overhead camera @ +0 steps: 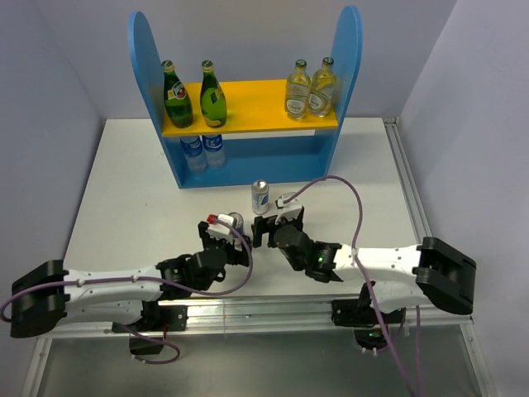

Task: Place and organize the beverage onto the shelf

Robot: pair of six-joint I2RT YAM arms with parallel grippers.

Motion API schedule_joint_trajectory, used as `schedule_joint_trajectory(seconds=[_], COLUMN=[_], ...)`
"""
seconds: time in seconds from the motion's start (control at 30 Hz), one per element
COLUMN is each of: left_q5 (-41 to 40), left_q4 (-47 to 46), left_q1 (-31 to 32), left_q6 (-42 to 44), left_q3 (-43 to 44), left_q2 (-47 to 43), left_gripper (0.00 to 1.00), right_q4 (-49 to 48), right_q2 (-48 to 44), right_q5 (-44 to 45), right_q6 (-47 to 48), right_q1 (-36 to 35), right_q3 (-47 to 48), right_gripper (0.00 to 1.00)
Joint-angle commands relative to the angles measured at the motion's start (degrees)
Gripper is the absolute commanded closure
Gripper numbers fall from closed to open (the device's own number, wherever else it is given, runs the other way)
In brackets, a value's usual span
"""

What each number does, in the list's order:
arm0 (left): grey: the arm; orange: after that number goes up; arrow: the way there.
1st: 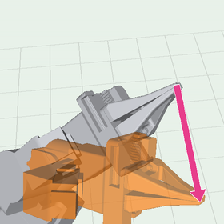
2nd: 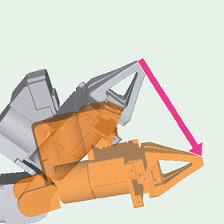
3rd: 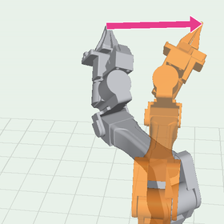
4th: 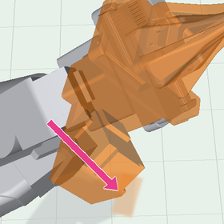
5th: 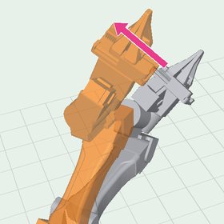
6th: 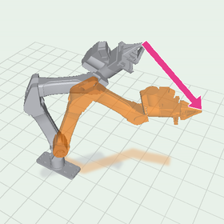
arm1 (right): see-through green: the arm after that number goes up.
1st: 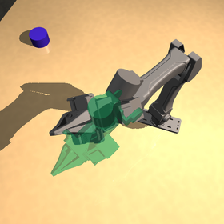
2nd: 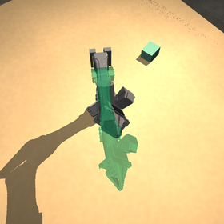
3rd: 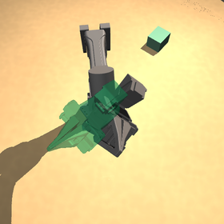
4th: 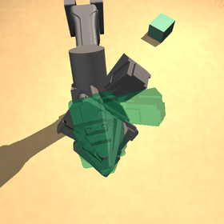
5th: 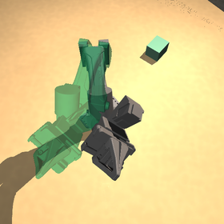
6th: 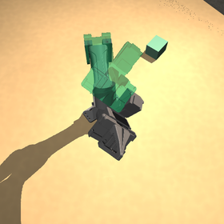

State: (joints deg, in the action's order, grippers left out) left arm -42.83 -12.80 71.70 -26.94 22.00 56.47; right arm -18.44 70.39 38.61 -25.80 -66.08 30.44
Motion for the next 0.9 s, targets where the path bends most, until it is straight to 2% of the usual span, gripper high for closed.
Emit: schedule_joint_trajectory(seconds=[0.0, 0.17, 0.4, 0.7, 0.8, 0.83, 0.87], left_q5=[-1.8, 2.1, 6.9, 10.9, 12.0, 12.0, 12.1], left_q4=[-8.3, -19.0, -28.1, -33.9, -34.5, -34.6, -34.9], left_q1=[-0.9, -5.7, -13.4, -18.3, -19.6, -20.0, -20.2], left_q6=[-0.7, 1.0, 4.2, 6.2, 6.4, 6.5, 6.5], left_q3=[2.1, 0.7, 0.7, 2.3, 3.1, 3.4, 3.5], left_q2=[6.4, 12.2, 20.4, 26.6, 27.6, 27.9, 28.3], left_gripper=[0.01, 0.01, 0.01, 0.02, 0.02, 0.03, 0.03], right_q4=[-5.9, -9.2, -13.6, -16.6, -16.1, -16.4, -16.7], right_q2=[3.3, 10.3, 20.0, 30.9, 34.5, 35.9, 36.4], right_q5=[-3.3, -3.8, -3.1, -2.0, -1.7, -1.9, -1.7], right_q6=[-2.3, -0.9, 2.0, 3.4, 3.3, 3.2, 3.2], right_q1=[3.1, 6.2, 10.1, 15.2, 16.9, 17.2, 17.9], right_q3=[2.7, 5.7, 11.5, 19.8, 22.8, 23.3, 23.5], right_gripper=[0.0, 0.0, 0.0, 0.02, 0.1, 0.19, 0.23])
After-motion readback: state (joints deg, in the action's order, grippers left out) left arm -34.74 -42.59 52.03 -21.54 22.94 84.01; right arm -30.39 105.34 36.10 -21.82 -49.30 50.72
